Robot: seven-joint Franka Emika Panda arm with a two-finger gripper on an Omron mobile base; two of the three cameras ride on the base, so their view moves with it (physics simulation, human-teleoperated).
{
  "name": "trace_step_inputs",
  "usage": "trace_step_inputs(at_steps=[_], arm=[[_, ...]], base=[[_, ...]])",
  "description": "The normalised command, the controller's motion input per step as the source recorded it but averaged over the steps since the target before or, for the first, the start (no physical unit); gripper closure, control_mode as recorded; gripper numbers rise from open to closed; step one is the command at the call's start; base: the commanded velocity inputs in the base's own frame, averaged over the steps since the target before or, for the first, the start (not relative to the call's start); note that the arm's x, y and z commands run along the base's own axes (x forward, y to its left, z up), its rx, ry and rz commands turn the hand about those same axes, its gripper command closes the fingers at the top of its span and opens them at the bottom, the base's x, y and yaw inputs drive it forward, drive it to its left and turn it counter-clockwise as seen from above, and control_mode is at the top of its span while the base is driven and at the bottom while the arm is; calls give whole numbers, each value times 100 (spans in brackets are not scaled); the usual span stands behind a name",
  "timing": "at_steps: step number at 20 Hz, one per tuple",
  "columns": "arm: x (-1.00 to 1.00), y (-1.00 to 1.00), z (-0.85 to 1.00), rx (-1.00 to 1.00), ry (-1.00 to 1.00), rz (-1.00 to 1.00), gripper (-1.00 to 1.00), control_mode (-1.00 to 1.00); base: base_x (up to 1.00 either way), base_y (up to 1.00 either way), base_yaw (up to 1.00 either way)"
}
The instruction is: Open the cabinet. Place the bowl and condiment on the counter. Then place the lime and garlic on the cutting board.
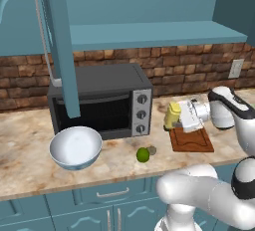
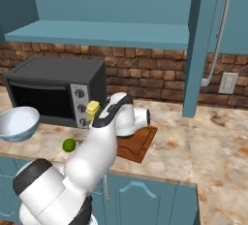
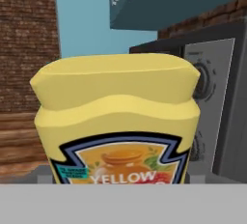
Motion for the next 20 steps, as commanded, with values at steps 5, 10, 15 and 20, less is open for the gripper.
trace_step_inputs(at_steps=[5, 10, 15, 20], arm=[[67, -22, -52, -1, 1, 19, 100, -100], [75, -12, -48, -1, 0, 15, 100, -100], [77, 0, -58, -4, 0, 4, 100, -100], [33, -6, -49, 0, 0, 0, 100, -100]], base=[[0, 0, 0], [0, 0, 0], [0, 0, 0], [0, 0, 0]])
